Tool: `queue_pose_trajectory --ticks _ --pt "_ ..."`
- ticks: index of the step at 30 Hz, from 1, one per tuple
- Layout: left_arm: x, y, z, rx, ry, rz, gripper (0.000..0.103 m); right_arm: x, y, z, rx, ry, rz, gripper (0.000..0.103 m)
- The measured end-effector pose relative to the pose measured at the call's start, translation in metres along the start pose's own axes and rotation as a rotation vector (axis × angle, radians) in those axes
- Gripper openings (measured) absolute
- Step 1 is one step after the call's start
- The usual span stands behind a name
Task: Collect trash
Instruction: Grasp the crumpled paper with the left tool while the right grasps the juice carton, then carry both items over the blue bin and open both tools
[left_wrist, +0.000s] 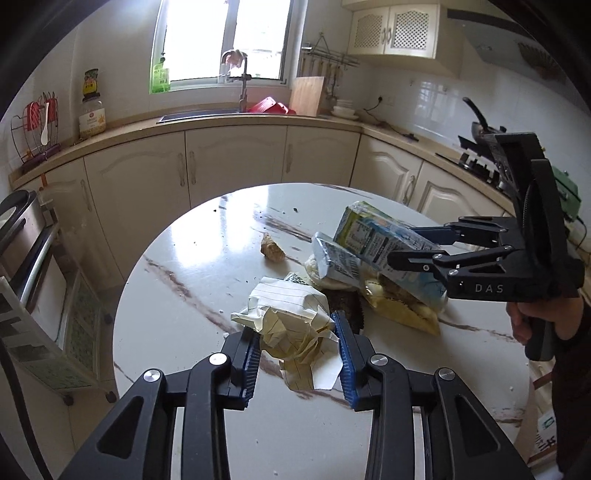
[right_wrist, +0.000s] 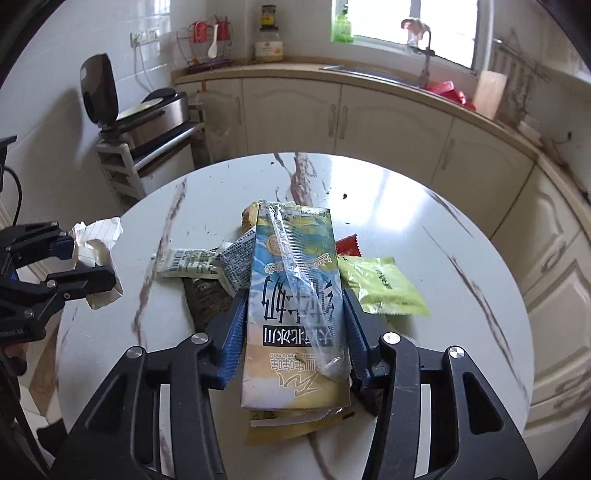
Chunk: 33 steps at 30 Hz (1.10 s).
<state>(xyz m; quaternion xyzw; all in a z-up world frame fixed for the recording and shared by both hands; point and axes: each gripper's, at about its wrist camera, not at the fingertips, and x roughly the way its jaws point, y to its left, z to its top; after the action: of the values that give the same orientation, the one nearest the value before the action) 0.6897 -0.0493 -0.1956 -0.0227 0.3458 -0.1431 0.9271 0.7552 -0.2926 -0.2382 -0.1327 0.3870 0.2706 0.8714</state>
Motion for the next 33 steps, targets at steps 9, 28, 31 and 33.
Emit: queue_pose_trajectory --ticks 9,28,31,33 --pt "-0.062 0.023 -0.025 -0.043 -0.073 -0.001 0.033 -0.068 0.049 0.000 0.035 -0.119 -0.050 0.047" --pt "-0.182 0.193 -0.193 -0.287 -0.006 0.225 0.034 -0.001 0.297 0.046 -0.165 -0.027 0.271 0.047" --pt "-0.180 0.220 -0.222 -0.331 0.053 0.273 0.035 0.033 0.336 0.047 -0.177 0.019 0.301 0.047" --pt "-0.171 0.227 -0.232 -0.359 0.086 0.275 0.035 0.057 0.357 0.044 -0.182 0.049 0.293 0.047"
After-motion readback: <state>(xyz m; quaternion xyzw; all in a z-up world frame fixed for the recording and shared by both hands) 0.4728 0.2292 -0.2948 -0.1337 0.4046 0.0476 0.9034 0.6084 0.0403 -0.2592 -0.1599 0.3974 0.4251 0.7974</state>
